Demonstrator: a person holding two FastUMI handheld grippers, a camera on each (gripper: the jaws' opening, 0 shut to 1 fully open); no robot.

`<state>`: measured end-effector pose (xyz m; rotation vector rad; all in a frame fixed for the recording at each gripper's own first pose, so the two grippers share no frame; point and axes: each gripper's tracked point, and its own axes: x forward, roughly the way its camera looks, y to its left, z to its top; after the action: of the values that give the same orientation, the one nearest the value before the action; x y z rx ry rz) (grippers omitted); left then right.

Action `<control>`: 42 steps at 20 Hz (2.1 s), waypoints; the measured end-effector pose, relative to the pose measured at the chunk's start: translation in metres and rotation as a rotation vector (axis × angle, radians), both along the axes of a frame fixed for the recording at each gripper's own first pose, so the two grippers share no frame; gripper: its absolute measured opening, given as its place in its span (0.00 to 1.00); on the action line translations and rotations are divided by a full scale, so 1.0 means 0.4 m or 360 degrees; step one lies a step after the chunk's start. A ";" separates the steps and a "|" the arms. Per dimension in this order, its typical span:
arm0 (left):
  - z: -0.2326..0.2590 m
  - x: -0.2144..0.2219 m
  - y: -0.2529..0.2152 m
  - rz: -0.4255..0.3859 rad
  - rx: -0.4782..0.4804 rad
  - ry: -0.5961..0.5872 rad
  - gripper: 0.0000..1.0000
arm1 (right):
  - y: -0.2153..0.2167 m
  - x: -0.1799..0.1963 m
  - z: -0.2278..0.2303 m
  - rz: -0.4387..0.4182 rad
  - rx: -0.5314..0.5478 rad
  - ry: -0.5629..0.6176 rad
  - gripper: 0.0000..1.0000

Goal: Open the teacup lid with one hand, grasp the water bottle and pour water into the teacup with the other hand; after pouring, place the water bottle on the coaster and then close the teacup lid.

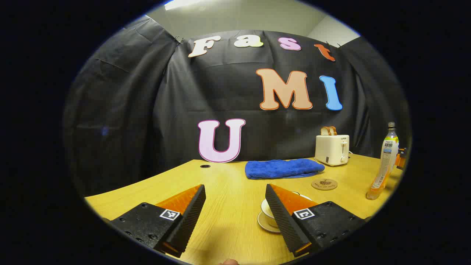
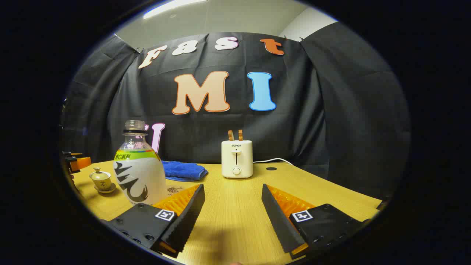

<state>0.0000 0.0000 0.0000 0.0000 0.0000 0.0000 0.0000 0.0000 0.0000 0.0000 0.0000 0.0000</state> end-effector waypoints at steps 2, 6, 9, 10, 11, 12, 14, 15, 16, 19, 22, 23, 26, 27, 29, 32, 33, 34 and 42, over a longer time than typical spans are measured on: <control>0.000 0.000 -0.001 -0.0003 0.0001 0.0000 0.95 | -0.002 -0.001 0.001 -0.0004 0.0000 0.0000 0.95; 0.001 0.000 -0.001 -0.0005 0.0001 -0.0001 0.95 | -0.002 -0.001 0.001 -0.0002 0.0000 0.0001 0.99; 0.001 0.000 -0.002 -0.0016 0.0000 0.0001 0.98 | -0.001 -0.002 0.001 0.0000 0.0000 0.0001 0.99; 0.001 0.001 -0.002 -0.0016 0.0000 -0.0001 0.95 | 0.001 -0.002 0.000 0.0002 0.0000 0.0001 0.99; 0.001 0.001 -0.002 -0.0015 0.0000 0.0001 0.95 | 0.002 -0.002 0.001 0.0003 0.0000 0.0002 0.99; 0.001 0.001 -0.003 -0.0016 0.0000 0.0000 0.95 | 0.001 -0.001 0.000 0.0003 0.0000 0.0003 0.99; 0.003 0.000 -0.003 -0.0018 0.0000 0.0001 0.95 | -0.001 0.000 0.002 -0.0004 -0.0001 0.0000 0.99; 0.000 -0.001 -0.003 -0.0021 -0.0001 0.0000 0.95 | -0.003 -0.001 0.002 -0.0005 0.0000 0.0002 0.99; 0.003 0.002 -0.003 -0.0022 -0.0001 -0.0001 0.95 | 0.000 -0.002 0.000 -0.0005 -0.0001 0.0001 0.99; 0.004 0.000 -0.005 -0.0026 0.0000 -0.0001 0.95 | 0.002 -0.001 0.000 0.0000 0.0000 0.0003 0.99; 0.016 -0.001 -0.013 -0.0059 -0.0023 -0.0019 0.99 | -0.002 0.000 -0.001 -0.0001 0.0001 0.0004 0.99; 0.030 -0.003 -0.027 -0.0091 -0.0037 -0.0032 0.96 | -0.002 -0.001 0.000 -0.0001 0.0000 0.0004 0.99; 0.058 0.010 -0.083 -0.0199 -0.0016 -0.0038 0.96 | -0.002 0.000 0.000 -0.0003 0.0001 0.0004 0.99; 0.047 0.012 -0.106 -0.0246 0.0008 -0.0009 0.96 | -0.002 0.000 0.001 -0.0003 0.0001 0.0004 0.99; 0.023 0.016 -0.154 -0.0346 0.0042 0.0080 0.97 | -0.002 0.000 -0.001 -0.0004 0.0001 0.0004 0.99; -0.003 0.025 -0.196 -0.0426 0.0041 0.0186 0.93 | -0.013 0.002 0.001 -0.0033 0.0000 -0.0002 0.95; -0.017 0.026 -0.203 -0.0441 0.0048 0.0227 0.91 | -0.014 0.002 0.002 -0.0040 -0.0001 0.0000 0.99; -0.028 0.027 -0.212 -0.0458 0.0051 0.0257 0.85 | -0.013 0.001 -0.001 -0.0040 -0.0002 -0.0001 0.95; -0.075 0.041 -0.253 -0.0510 0.0188 0.0351 0.71 | -0.020 0.005 -0.001 -0.0057 -0.0002 -0.0001 0.95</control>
<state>0.0165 -0.1011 -0.0300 0.1180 0.2205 -0.3204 0.0022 -0.0080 -0.0004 -0.0014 -0.0007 -0.0358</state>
